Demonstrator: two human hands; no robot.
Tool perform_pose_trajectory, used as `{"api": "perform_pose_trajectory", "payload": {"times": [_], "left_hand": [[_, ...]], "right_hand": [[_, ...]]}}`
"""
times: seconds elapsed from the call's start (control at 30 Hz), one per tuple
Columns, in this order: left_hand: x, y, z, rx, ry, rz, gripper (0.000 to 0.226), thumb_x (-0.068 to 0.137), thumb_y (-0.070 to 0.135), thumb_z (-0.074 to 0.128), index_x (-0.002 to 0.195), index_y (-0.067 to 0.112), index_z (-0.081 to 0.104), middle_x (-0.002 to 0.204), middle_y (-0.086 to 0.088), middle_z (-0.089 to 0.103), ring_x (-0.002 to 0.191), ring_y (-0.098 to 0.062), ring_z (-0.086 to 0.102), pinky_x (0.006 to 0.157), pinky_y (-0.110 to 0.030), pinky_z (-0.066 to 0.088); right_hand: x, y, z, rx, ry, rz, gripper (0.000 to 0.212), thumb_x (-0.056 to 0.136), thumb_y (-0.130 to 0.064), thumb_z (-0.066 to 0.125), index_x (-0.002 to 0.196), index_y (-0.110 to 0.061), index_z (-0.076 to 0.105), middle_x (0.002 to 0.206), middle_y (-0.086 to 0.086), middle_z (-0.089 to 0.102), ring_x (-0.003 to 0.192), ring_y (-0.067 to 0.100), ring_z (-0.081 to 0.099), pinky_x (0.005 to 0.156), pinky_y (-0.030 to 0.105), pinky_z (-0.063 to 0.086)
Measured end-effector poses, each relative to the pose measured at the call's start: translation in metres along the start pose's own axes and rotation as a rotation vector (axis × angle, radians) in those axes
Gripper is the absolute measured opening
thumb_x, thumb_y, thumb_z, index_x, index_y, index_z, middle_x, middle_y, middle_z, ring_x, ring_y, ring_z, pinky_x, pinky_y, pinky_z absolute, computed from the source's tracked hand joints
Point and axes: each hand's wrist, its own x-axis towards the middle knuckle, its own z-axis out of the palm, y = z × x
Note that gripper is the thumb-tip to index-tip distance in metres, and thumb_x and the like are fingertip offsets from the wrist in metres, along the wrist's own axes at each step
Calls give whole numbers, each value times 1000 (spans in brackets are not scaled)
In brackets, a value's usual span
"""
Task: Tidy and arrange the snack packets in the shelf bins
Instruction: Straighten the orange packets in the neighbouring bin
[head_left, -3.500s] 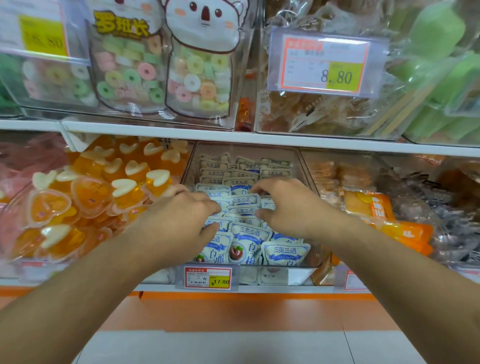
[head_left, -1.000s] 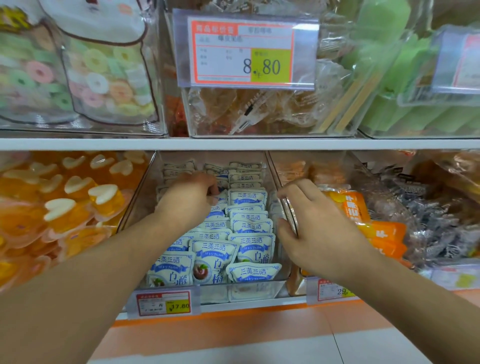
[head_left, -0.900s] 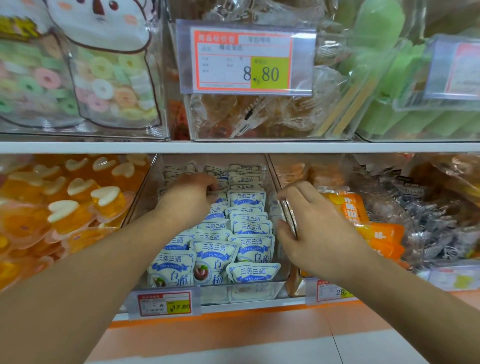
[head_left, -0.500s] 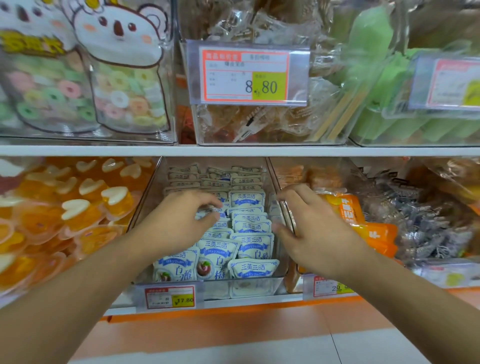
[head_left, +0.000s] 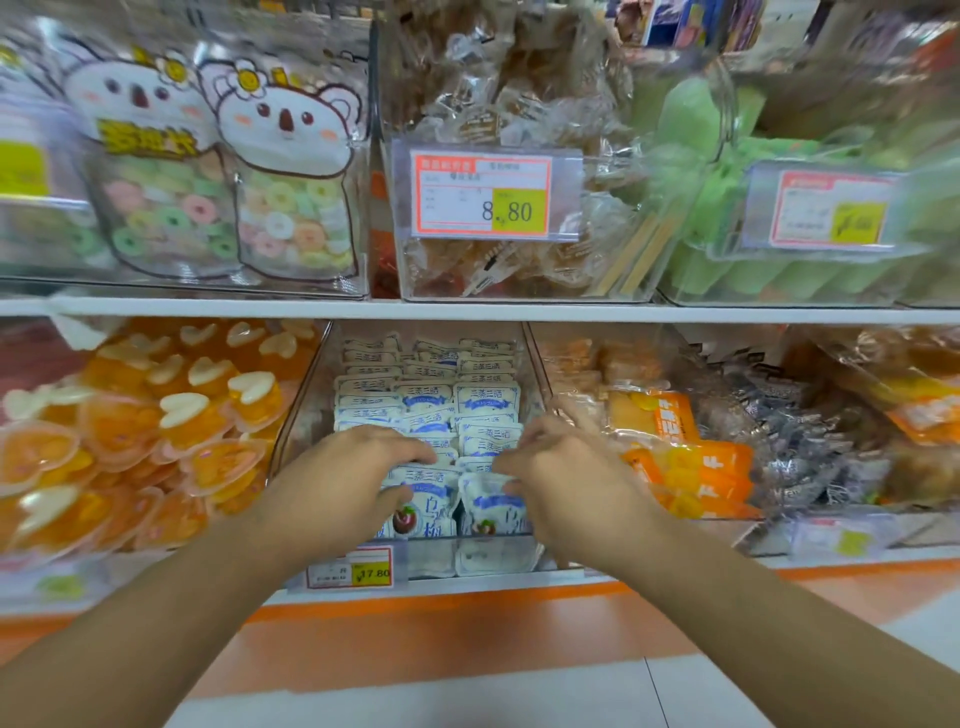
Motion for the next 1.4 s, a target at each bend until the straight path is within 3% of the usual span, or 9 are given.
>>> {"api": "perform_pose_trajectory", "payload": {"times": [0.13,0.3,0.43,0.53,0.77,0.87,1.03,1.27,1.4], "left_hand": [[-3,0,-1,78,57,5,41,101,39,60,141,46,55,140,23,59,132,-6,51,109,-33,46],[-4,0,3,4,67,0,39,101,44,57,140,44,56,141,25,57,132,-2,49,112,-28,42],[-2,22,-4,-125,112,-21,40,101,48,53,141,45,53,140,31,49,130,0,50,108,-23,41],[1,56,-10,-203,149,25,41,101,51,49,142,46,51,138,34,46,126,7,45,102,-16,34],[15,127,-3,-256,149,140,42,103,47,48,146,44,47,147,31,43,126,14,35,102,-4,23],[21,144,4,-258,129,151,42,103,45,51,145,40,51,147,32,42,124,18,33,95,7,15],[35,152,13,-184,73,197,50,97,62,50,142,41,54,138,34,44,132,12,31,112,-7,12],[66,156,25,-157,39,118,62,87,59,67,142,47,40,110,28,56,119,-10,42,122,-33,18],[77,165,26,-133,50,158,33,89,66,58,113,43,60,98,19,62,107,-4,48,119,-37,22]], "right_hand": [[6,2,-1,-165,-24,46,52,83,-7,69,128,-33,73,98,1,63,121,32,37,115,46,27],[4,0,3,-197,35,43,22,80,-26,79,101,-28,83,112,3,65,124,34,45,118,48,13],[-13,14,-2,147,171,42,46,95,-42,64,136,-22,67,137,0,60,139,23,42,119,39,29],[-36,38,-15,251,277,117,38,94,-27,64,131,-16,65,132,1,61,131,21,48,110,39,46],[-87,109,-23,301,95,401,53,93,-36,71,142,-19,61,141,5,59,139,30,44,115,44,38],[-91,114,-19,345,85,322,51,85,-49,67,131,-28,71,138,2,63,135,29,50,115,48,39],[-82,118,-20,447,81,204,43,80,-62,65,111,-36,77,141,-9,58,140,19,41,119,45,28],[-80,116,5,438,261,196,12,70,-33,84,75,-28,74,123,-15,64,122,14,43,103,46,40],[-80,117,3,484,423,210,6,75,-26,80,73,-27,74,114,-14,67,115,18,53,98,39,43]]}}
